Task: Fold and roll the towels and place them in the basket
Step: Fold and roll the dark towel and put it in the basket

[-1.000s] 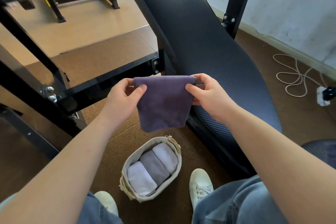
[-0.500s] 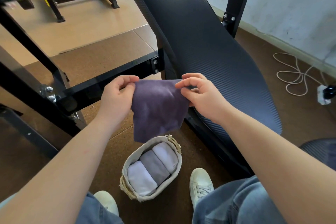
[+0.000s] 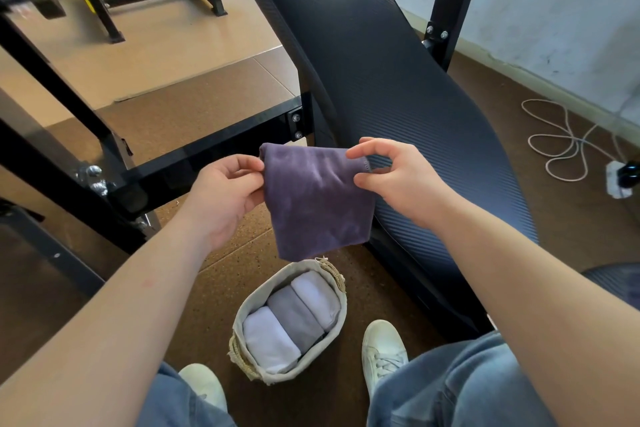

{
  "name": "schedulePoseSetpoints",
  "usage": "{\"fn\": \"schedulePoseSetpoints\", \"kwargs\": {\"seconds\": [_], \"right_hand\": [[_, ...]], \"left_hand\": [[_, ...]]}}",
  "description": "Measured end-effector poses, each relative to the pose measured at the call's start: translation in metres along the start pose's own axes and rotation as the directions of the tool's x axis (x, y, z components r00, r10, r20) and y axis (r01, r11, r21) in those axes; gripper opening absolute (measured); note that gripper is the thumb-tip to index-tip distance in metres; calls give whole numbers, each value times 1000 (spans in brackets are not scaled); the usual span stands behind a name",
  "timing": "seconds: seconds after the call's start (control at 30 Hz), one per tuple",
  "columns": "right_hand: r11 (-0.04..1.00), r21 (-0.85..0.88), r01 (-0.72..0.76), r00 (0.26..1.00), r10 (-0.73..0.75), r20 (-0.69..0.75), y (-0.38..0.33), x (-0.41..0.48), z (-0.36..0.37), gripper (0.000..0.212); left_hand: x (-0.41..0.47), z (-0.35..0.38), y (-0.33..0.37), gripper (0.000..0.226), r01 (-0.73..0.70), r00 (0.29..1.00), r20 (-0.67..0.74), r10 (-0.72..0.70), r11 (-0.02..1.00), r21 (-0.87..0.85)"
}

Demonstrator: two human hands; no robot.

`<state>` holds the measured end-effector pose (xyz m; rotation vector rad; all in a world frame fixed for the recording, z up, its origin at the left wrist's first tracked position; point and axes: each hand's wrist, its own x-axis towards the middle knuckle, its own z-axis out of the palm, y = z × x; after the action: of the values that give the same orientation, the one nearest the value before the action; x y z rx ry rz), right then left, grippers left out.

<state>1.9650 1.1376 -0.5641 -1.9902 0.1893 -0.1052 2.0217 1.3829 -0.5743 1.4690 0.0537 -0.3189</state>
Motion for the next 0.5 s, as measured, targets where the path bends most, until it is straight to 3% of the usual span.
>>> {"fn": "schedulePoseSetpoints", "kwargs": {"seconds": [0.2,0.3,0.5], "right_hand": [[998,-47,29,997,-26,69,1,-1,-1,36],[984,-139,108,993,-101,57,5,0,1,39],[926,-330,185,982,-157,110,7,0,3,40]], "left_hand": [[1,3,-4,21,61,998,1,-61,997,43],[-1,2,-4,25,-24,998,62,13,985,172],[-3,2,-4,20,-134,988,-19,154,909,396]]}}
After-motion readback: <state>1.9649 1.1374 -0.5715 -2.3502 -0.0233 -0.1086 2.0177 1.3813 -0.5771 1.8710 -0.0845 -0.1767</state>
